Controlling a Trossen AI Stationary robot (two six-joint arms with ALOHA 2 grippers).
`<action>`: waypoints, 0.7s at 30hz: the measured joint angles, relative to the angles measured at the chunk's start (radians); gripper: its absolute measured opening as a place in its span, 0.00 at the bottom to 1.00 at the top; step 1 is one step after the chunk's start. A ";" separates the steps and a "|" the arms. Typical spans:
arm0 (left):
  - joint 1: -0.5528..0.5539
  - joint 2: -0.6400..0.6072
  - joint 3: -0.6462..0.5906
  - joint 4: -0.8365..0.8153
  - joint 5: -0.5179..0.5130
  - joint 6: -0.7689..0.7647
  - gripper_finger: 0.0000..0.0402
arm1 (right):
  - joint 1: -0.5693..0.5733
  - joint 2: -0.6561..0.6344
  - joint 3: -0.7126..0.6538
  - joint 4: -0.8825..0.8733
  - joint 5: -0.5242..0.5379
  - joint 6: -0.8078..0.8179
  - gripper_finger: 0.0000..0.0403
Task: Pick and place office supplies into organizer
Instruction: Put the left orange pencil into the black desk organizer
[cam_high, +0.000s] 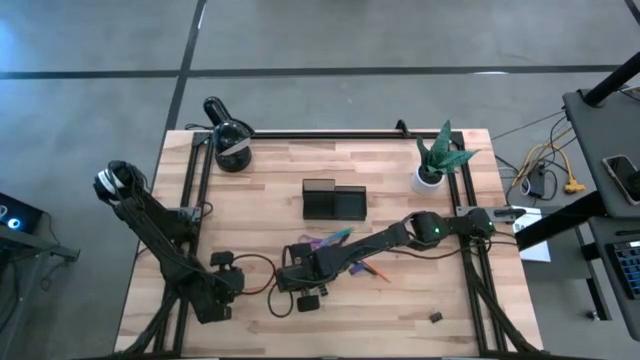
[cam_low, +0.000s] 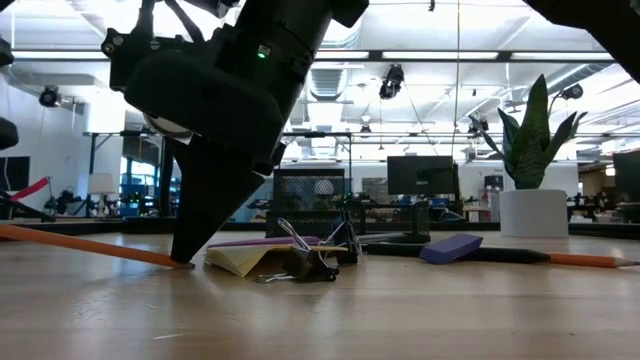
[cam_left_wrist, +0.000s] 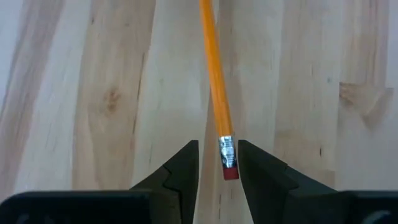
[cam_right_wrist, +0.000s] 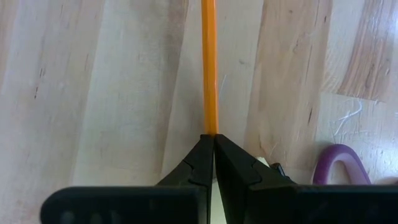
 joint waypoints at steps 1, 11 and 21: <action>0.000 -0.002 0.000 0.000 -0.005 0.000 0.24 | 0.000 0.000 0.000 0.000 0.000 0.000 0.02; 0.001 -0.006 -0.007 0.001 -0.014 -0.001 0.11 | 0.000 0.000 0.000 0.000 -0.001 0.000 0.02; 0.001 -0.007 -0.008 -0.003 -0.016 -0.001 0.03 | 0.002 -0.006 0.022 -0.019 -0.003 -0.003 0.02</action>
